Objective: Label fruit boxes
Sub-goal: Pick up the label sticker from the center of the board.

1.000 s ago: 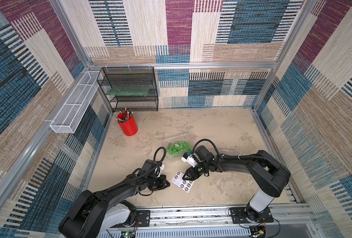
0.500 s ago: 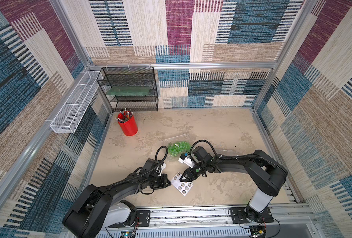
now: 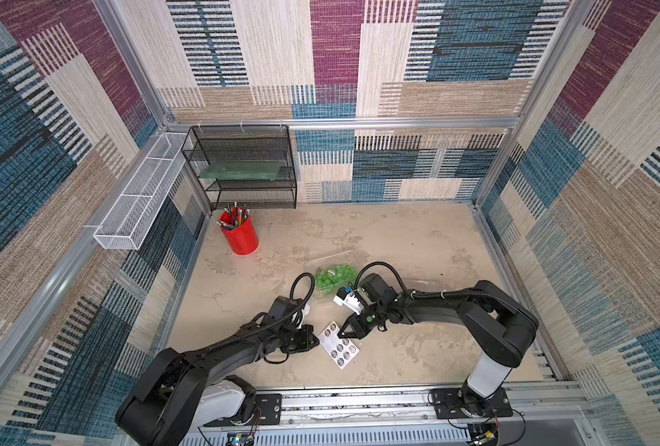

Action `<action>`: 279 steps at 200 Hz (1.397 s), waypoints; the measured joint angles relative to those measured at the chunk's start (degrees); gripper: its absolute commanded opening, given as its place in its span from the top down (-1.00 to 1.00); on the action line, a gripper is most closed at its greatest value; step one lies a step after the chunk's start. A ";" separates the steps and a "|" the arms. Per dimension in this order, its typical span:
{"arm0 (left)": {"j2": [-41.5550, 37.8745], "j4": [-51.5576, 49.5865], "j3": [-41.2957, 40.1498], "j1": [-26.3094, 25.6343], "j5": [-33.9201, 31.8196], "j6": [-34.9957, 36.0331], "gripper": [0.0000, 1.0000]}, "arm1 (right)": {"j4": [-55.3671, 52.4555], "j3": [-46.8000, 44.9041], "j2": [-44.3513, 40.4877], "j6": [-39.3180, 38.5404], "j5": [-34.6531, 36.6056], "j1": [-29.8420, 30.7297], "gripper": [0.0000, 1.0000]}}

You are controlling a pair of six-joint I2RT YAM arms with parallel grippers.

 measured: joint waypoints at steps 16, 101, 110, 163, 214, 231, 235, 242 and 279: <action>-0.68 -1.18 0.63 0.00 -0.33 0.28 0.88 | -0.28 0.00 -1.01 -0.24 0.00 -0.11 0.87; -16.59 -5.68 10.34 0.00 -0.59 6.47 0.21 | -2.47 -0.17 -16.37 -8.31 2.91 -5.03 0.87; -17.64 -5.73 11.50 0.00 -1.29 7.78 0.16 | -3.19 -0.04 -17.81 -10.80 2.93 -5.81 0.88; -18.84 -8.92 21.00 0.00 3.39 24.96 0.06 | -15.45 7.56 -22.82 -33.35 0.72 -9.03 0.98; -19.69 -15.80 27.26 0.00 10.19 44.81 -0.01 | -26.56 10.91 -25.24 -55.54 -0.28 -10.12 1.00; -19.39 -17.55 28.26 0.00 12.52 49.96 0.01 | -28.83 11.17 -26.05 -61.42 -0.24 -9.99 1.00; -19.19 -18.03 28.57 0.00 13.16 51.25 0.02 | -29.29 11.17 -26.23 -62.66 -0.17 -9.88 1.00; -18.75 -18.99 29.11 0.00 14.16 53.27 0.04 | -30.08 11.17 -26.45 -64.52 -0.02 -9.64 1.00; -16.13 -23.43 31.10 -0.15 18.23 62.29 0.09 | -33.07 11.85 -26.64 -71.41 1.31 -7.52 1.00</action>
